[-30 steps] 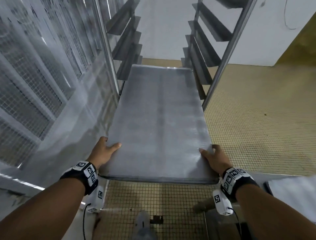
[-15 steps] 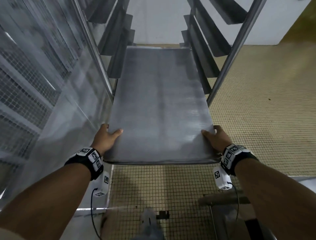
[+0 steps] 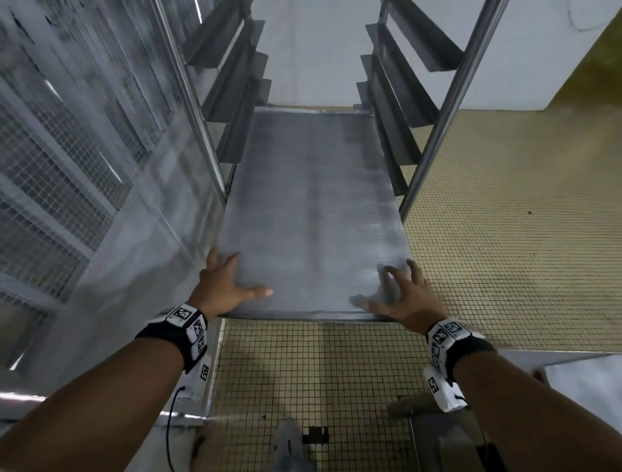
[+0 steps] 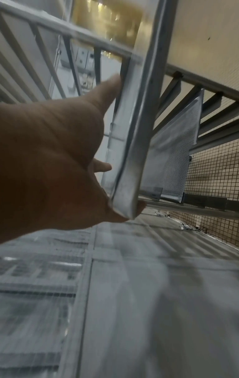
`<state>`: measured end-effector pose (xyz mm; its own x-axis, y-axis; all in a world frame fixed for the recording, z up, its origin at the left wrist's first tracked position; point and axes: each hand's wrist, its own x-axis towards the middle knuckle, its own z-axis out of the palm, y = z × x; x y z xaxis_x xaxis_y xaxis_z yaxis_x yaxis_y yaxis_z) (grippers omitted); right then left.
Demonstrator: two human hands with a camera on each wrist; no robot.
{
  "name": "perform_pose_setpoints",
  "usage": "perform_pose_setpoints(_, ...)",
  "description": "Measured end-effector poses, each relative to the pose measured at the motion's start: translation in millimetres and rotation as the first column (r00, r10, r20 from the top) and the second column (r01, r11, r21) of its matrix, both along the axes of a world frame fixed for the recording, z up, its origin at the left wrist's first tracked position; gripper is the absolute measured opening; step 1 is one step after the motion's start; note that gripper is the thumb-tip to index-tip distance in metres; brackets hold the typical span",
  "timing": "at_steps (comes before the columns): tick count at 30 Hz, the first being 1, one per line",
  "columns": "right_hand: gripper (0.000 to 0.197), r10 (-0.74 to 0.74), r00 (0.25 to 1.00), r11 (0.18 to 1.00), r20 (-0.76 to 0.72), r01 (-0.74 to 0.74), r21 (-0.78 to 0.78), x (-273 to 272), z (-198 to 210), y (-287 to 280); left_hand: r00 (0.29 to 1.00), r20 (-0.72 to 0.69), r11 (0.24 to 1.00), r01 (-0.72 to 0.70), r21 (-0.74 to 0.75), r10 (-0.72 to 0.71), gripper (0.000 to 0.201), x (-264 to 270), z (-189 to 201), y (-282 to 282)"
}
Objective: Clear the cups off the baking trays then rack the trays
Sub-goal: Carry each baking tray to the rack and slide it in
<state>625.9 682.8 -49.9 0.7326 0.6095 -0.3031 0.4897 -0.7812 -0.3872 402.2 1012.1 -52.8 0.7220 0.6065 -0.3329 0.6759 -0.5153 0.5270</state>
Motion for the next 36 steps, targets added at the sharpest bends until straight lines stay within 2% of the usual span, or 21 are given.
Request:
perform_pose_setpoints(2,0.121,0.041,0.999,0.998,0.005,-0.040,-0.046,-8.0,-2.2,-2.3,0.991,-0.115,0.998,0.067,0.012,-0.065,0.143,-3.7,2.1,-8.9)
perform_pose_setpoints(4,0.122,0.083,0.996,0.996,0.010,-0.083,-0.035,-8.5,-2.9,-6.4,0.975,-0.188,0.991,0.128,0.044,-0.117,0.152,-9.0,3.3,-16.4)
perform_pose_setpoints(6,0.118,0.111,0.994,0.993,-0.002,-0.111,-0.045,-8.0,-4.1,-9.7,0.964,-0.218,0.981,0.172,0.086,-0.150,0.152,-15.0,-1.2,-19.5)
perform_pose_setpoints(10,0.105,0.136,0.990,0.989,0.029,-0.134,-0.061,-12.0,-7.9,-13.4,0.973,-0.168,0.973,0.181,0.146,-0.156,0.137,-22.3,-6.4,-25.1)
perform_pose_setpoints(12,0.095,0.201,0.976,0.979,0.079,-0.196,-0.060,-14.0,-9.1,-12.1,0.970,-0.137,0.951,0.228,0.210,-0.202,0.126,-22.9,-10.5,-27.2)
perform_pose_setpoints(18,0.068,0.341,0.935,0.939,0.100,-0.334,-0.080,-17.9,-5.1,-5.3,0.930,-0.075,0.899,0.367,0.237,-0.360,0.078,-18.8,-13.5,-29.9)
perform_pose_setpoints(24,0.037,0.225,0.948,0.961,0.224,-0.254,0.109,-8.6,-6.6,11.7,0.920,0.040,0.894,0.368,0.256,-0.390,0.049,5.4,-14.8,-9.3)
perform_pose_setpoints(26,0.032,0.209,0.945,0.964,0.253,-0.243,0.111,-5.3,-5.3,22.1,0.915,0.042,0.880,0.373,0.294,-0.402,0.045,15.0,-15.7,-4.2)
perform_pose_setpoints(29,0.040,0.220,0.950,0.972,0.221,-0.233,0.035,1.5,-10.2,36.2,0.909,0.056,0.866,0.372,0.333,-0.412,0.043,25.8,-17.3,3.3)
perform_pose_setpoints(36,0.045,0.130,0.970,0.990,0.208,-0.138,0.027,14.8,-14.3,62.3,0.896,0.057,0.862,0.404,0.306,-0.440,0.050,54.8,-15.4,29.1)
